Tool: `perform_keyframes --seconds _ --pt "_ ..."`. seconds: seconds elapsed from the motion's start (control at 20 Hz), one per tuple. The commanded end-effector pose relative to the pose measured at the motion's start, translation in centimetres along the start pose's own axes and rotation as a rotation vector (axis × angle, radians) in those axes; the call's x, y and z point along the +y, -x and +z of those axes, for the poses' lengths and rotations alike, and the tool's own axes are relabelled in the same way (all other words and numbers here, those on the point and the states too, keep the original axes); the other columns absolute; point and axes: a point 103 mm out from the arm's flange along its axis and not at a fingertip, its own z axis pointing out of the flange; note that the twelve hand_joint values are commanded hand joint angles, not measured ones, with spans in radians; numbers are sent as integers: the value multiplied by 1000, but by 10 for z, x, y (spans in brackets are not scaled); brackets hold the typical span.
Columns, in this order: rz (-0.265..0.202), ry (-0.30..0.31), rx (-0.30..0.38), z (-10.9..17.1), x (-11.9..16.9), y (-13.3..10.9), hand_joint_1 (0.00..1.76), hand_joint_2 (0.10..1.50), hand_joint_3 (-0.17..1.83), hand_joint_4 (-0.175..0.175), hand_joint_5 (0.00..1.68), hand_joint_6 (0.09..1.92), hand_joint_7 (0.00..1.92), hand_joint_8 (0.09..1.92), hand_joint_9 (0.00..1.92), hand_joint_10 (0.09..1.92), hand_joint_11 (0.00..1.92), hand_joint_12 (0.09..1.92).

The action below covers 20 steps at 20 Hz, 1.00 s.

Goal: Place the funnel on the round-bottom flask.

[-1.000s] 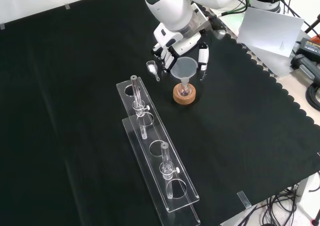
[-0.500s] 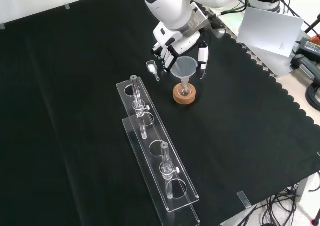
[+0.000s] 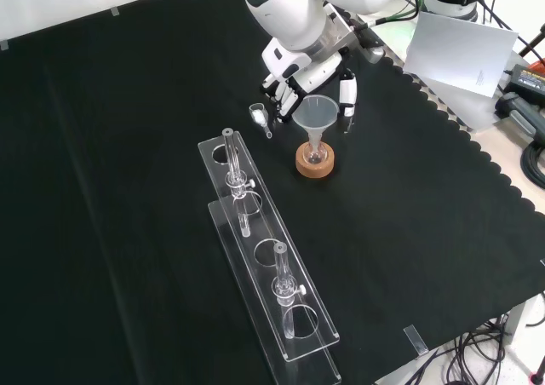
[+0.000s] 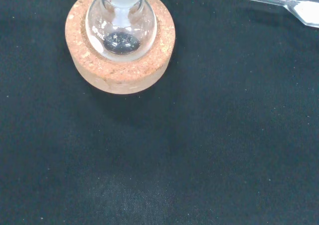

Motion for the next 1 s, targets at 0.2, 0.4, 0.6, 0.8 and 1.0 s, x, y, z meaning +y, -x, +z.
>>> perform_keyframes --seconds 0.2,0.4,0.6,0.8,1.0 --pt "-14 -5 8 0 0 0 458 765 116 -33 263 87 529 368 425 596 0 1369" --pt "-17 -13 17 0 1 3 345 733 86 -35 216 87 463 398 373 640 0 1352" --pt "6 -42 29 -1 2 -8 220 682 37 -40 123 87 345 470 262 718 0 1304" --pt "53 -64 37 -2 -1 -5 93 578 -15 -3 9 87 44 283 29 353 0 1009" --pt "44 -36 53 -14 -12 15 53 539 -20 43 0 87 1 87 0 87 0 269"
